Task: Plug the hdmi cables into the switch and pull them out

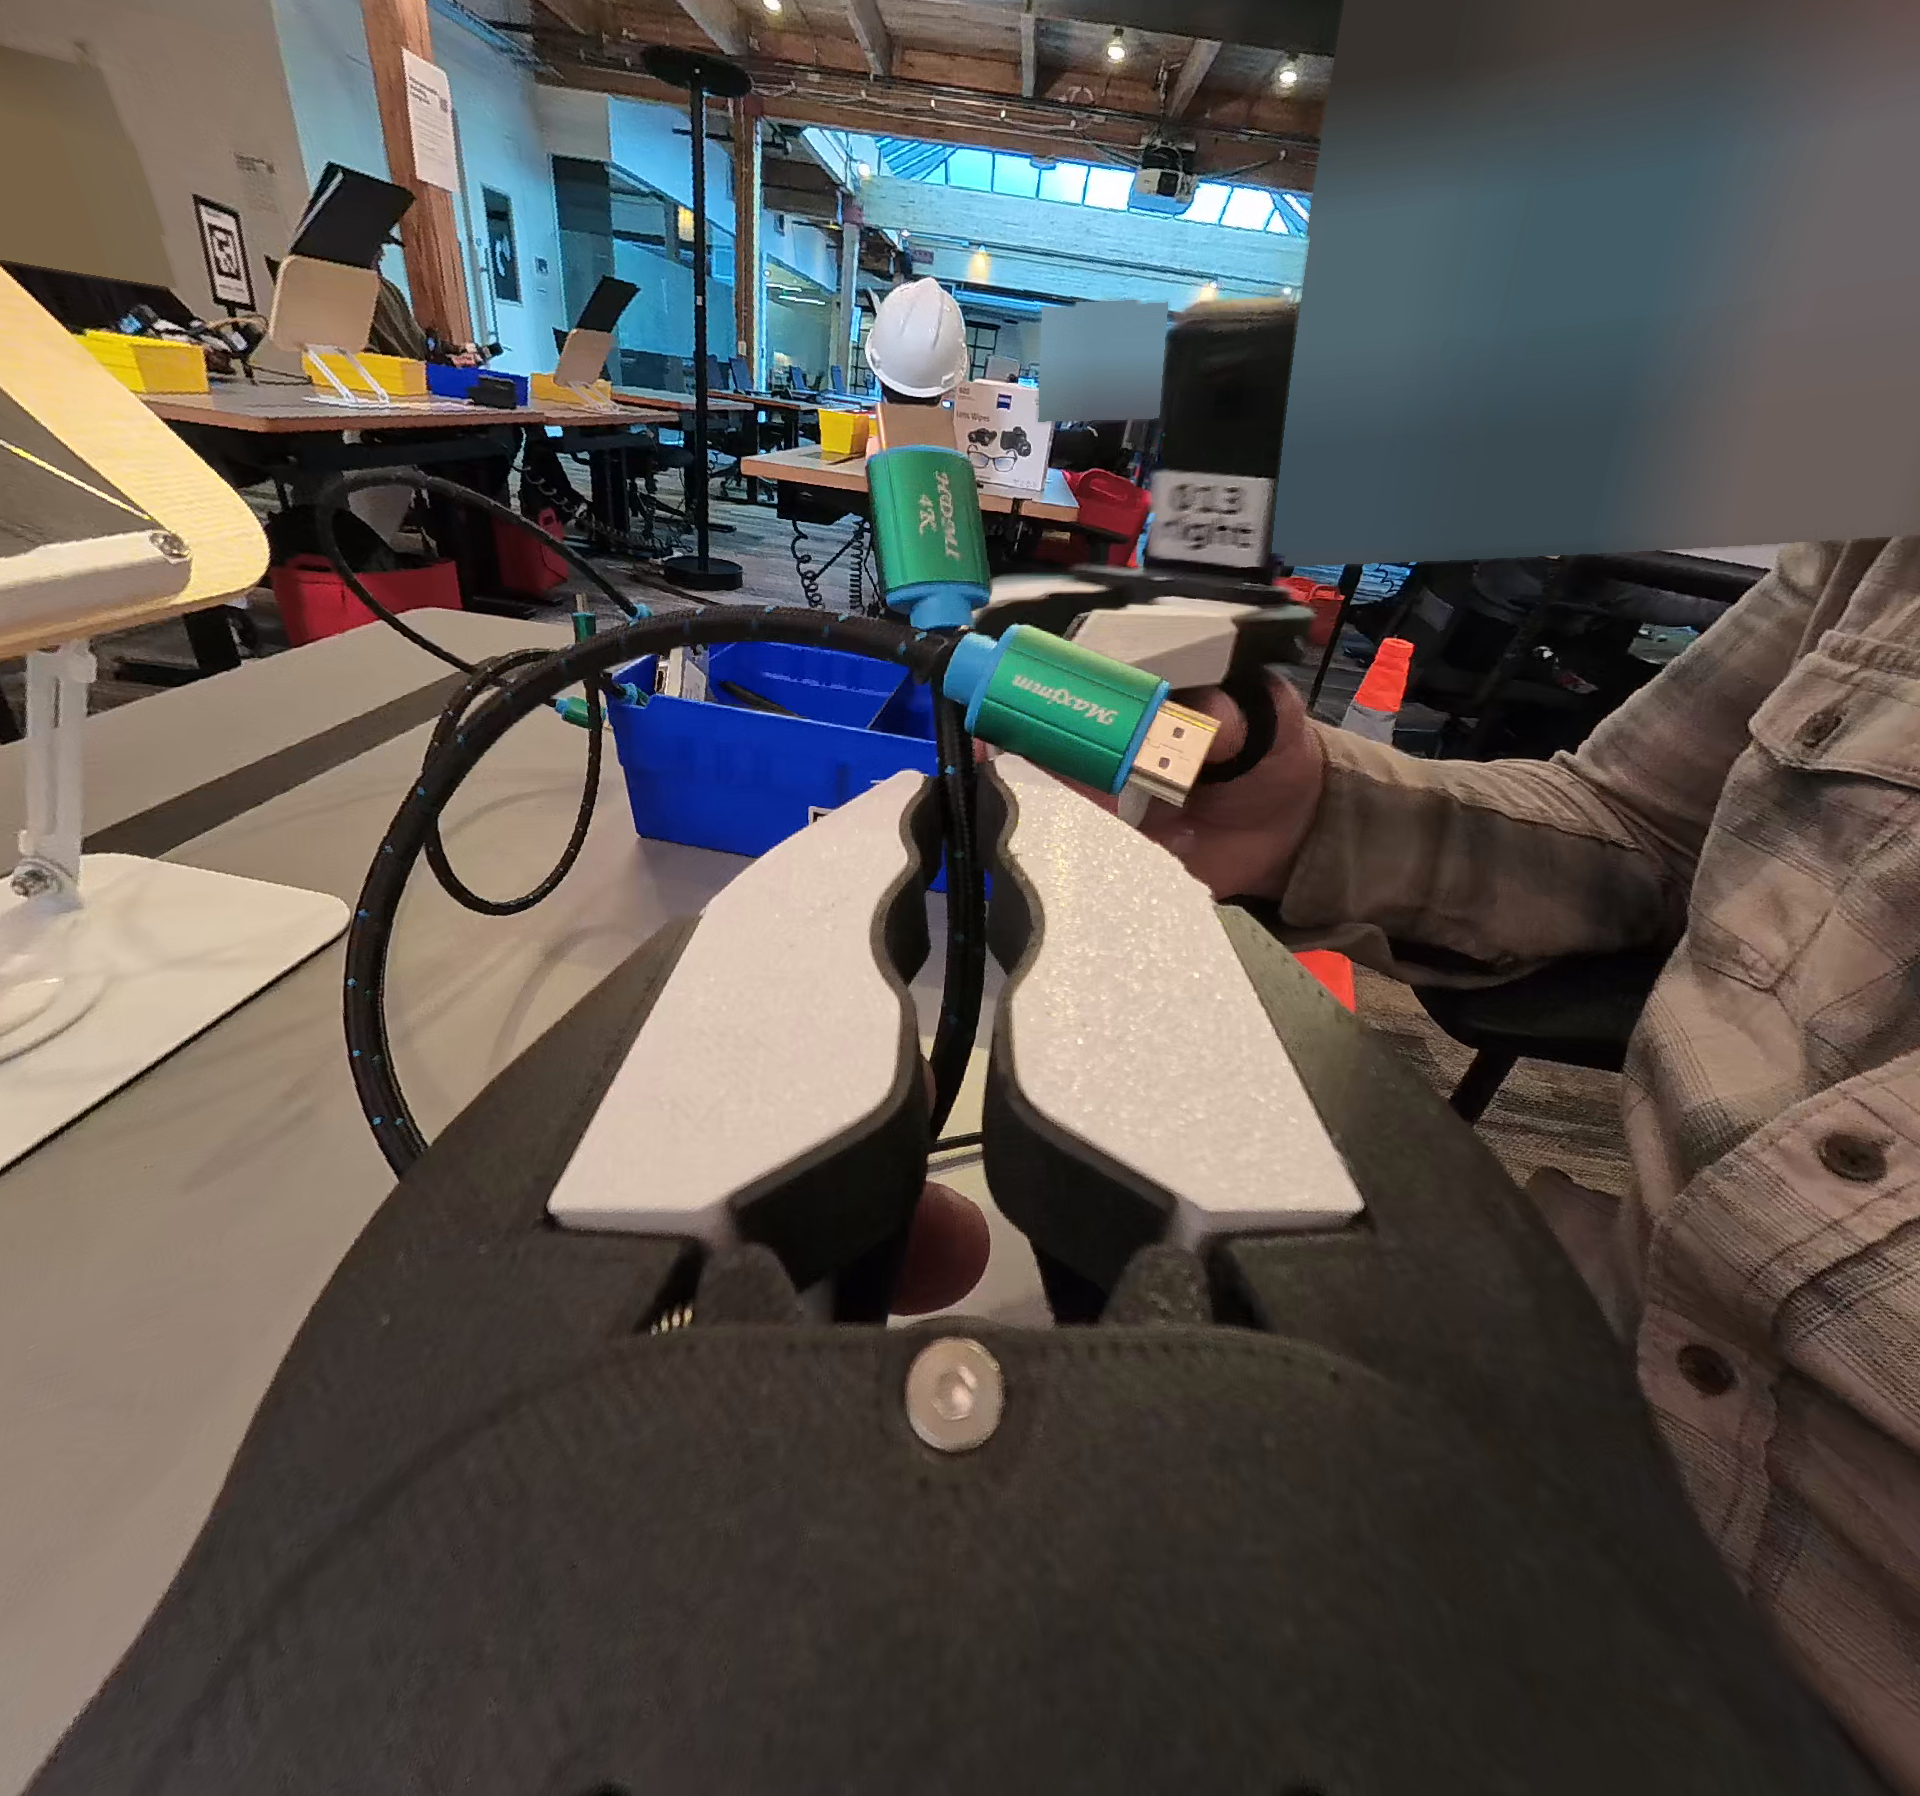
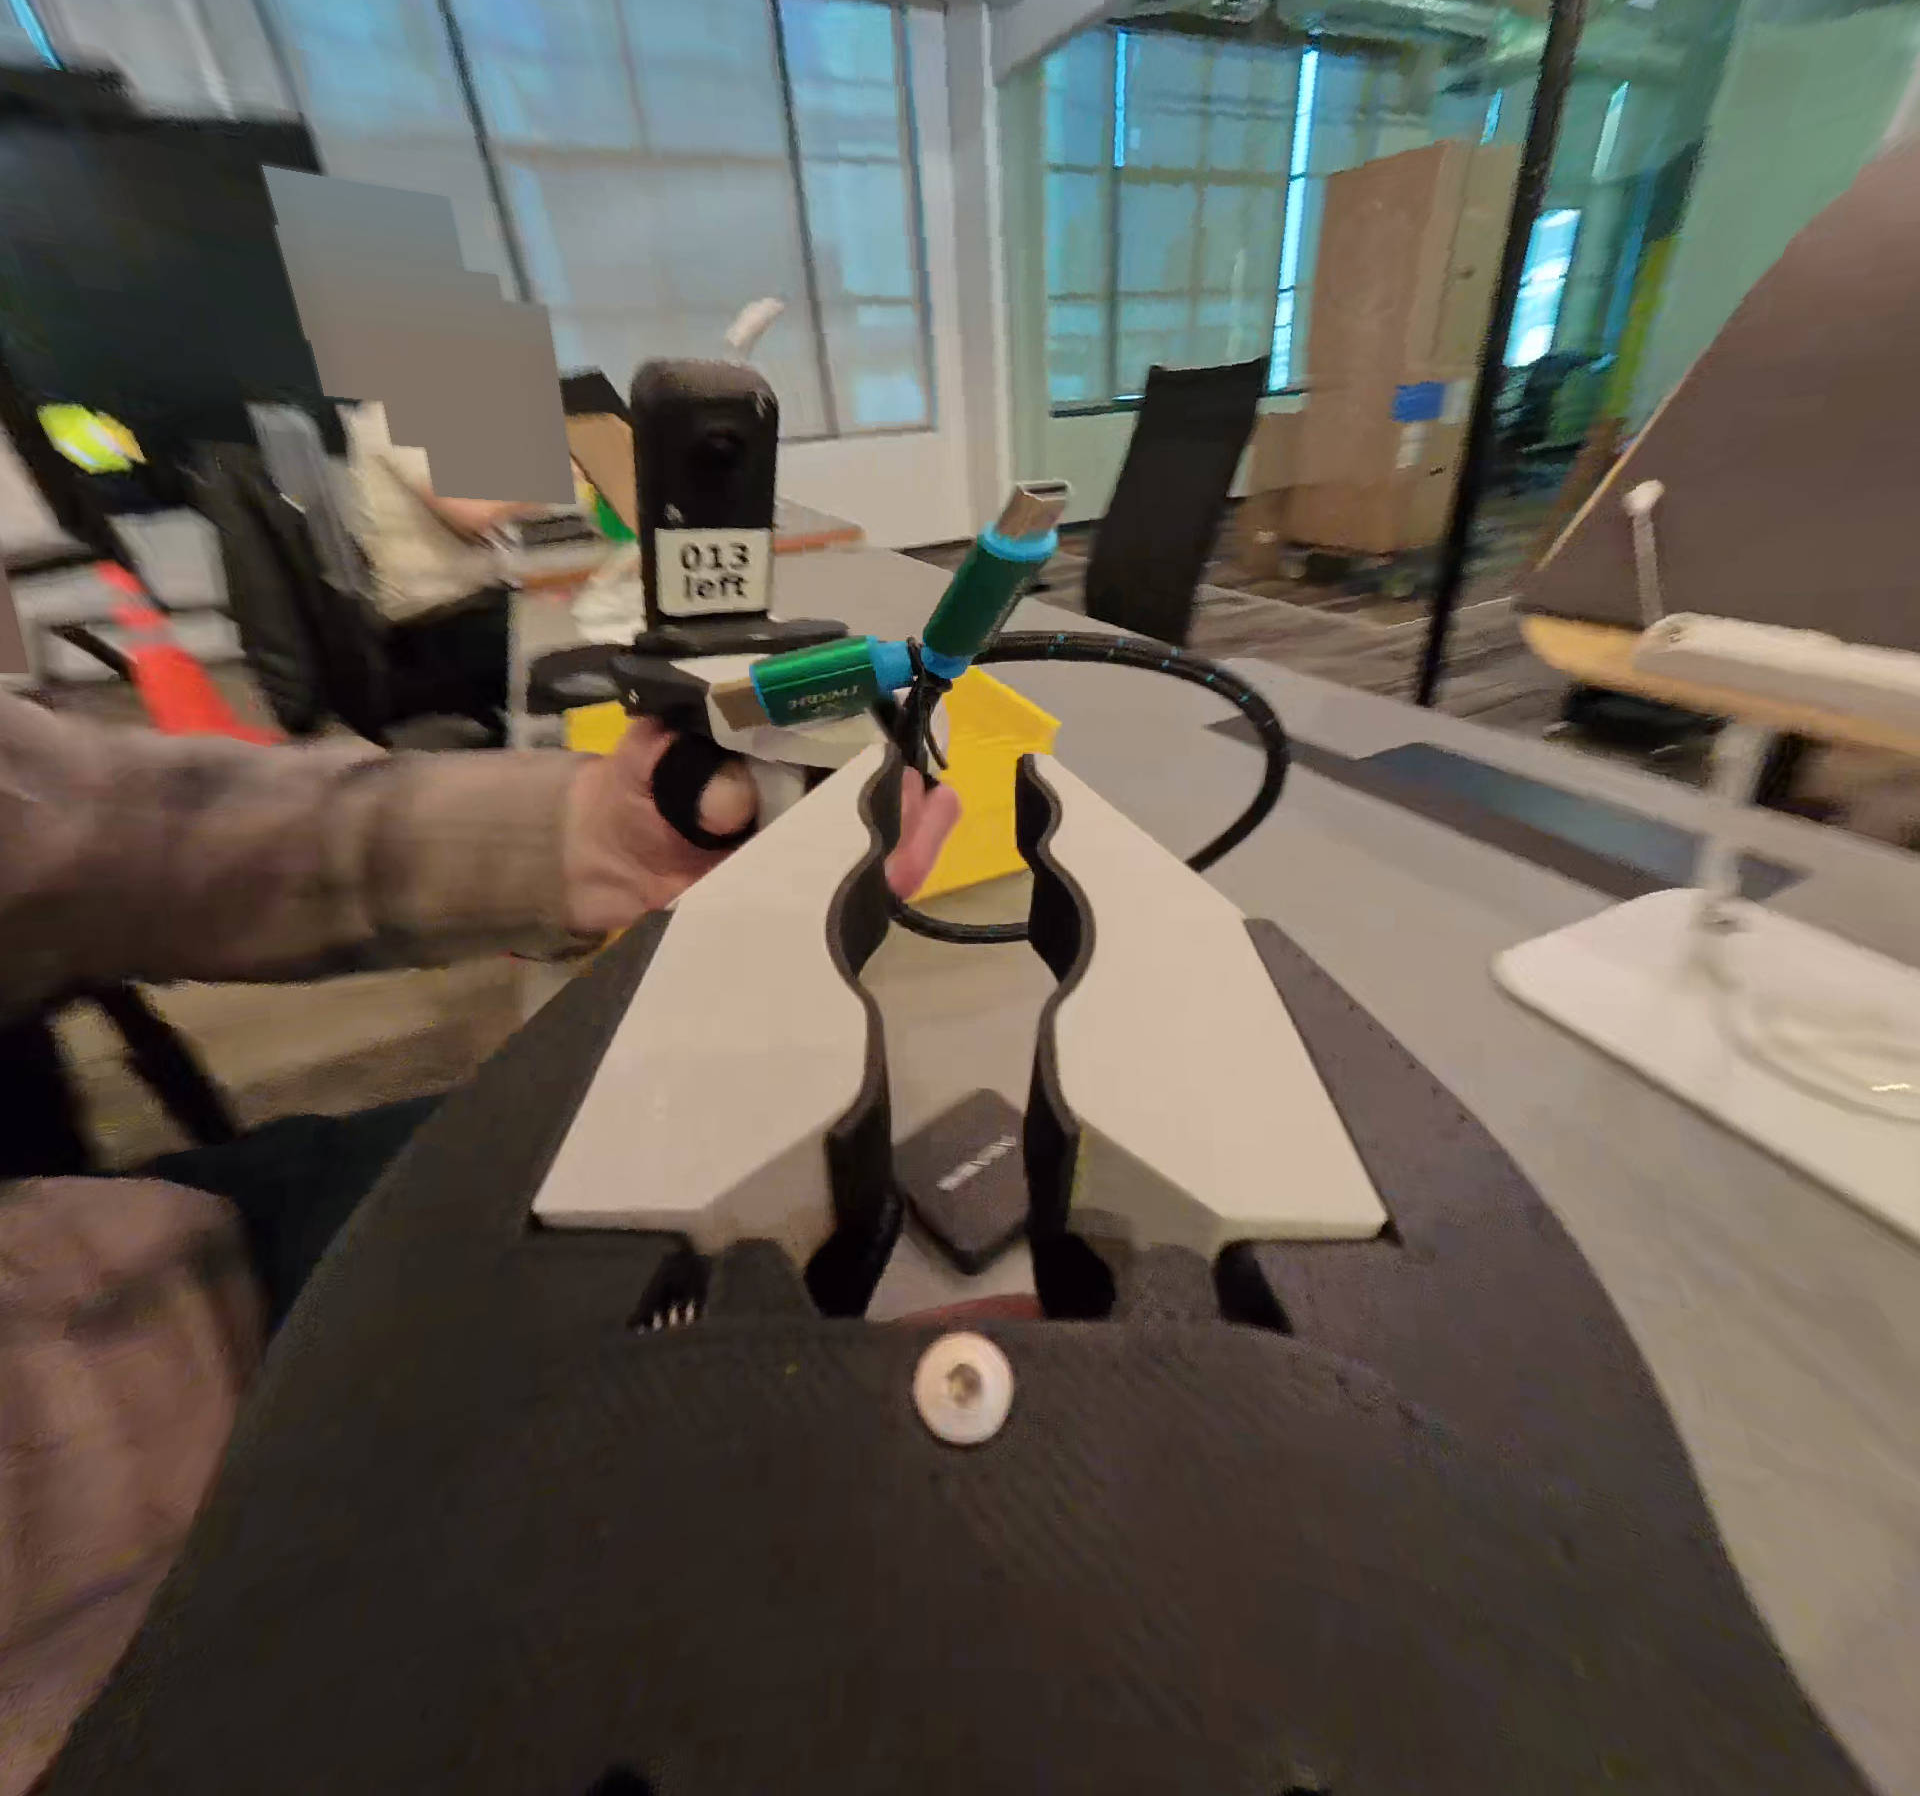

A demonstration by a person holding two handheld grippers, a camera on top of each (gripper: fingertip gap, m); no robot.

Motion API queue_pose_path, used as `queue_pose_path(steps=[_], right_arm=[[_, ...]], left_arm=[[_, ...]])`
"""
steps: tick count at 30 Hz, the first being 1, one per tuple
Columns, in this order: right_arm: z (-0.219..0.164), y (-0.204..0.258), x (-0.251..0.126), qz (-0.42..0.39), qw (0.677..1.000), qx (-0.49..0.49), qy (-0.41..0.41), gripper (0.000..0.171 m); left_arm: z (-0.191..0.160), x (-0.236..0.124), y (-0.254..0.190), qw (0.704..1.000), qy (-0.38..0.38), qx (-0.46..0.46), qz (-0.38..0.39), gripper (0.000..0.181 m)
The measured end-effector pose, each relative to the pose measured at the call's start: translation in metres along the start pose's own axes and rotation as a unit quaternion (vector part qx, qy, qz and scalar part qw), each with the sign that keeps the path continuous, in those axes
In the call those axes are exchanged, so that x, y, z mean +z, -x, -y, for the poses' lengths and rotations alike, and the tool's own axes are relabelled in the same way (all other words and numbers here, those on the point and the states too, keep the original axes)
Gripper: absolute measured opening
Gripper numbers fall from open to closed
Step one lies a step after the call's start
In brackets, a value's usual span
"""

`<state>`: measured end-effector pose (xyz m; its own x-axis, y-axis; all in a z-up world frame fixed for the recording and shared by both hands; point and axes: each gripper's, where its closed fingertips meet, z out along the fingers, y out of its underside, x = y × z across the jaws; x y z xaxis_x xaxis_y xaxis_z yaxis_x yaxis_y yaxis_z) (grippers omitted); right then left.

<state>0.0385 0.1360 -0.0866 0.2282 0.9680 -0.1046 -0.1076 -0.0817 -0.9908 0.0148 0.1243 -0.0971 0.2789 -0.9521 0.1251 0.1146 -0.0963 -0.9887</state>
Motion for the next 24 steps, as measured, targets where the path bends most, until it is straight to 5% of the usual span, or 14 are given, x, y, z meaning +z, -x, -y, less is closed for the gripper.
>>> queue_pose_path(steps=[11, 24], right_arm=[[0.006, 0.019, 0.002, 0.155, 0.950, 0.264, -0.053, 0.021], [0.008, 0.019, 0.000, 0.171, 0.938, 0.295, -0.068, 0.001]], left_arm=[[0.002, 0.002, -0.009, 0.999, 0.009, 0.038, -0.007, 0.005], [0.001, 0.004, -0.011, 0.998, 0.017, 0.052, -0.008, 0.005]])
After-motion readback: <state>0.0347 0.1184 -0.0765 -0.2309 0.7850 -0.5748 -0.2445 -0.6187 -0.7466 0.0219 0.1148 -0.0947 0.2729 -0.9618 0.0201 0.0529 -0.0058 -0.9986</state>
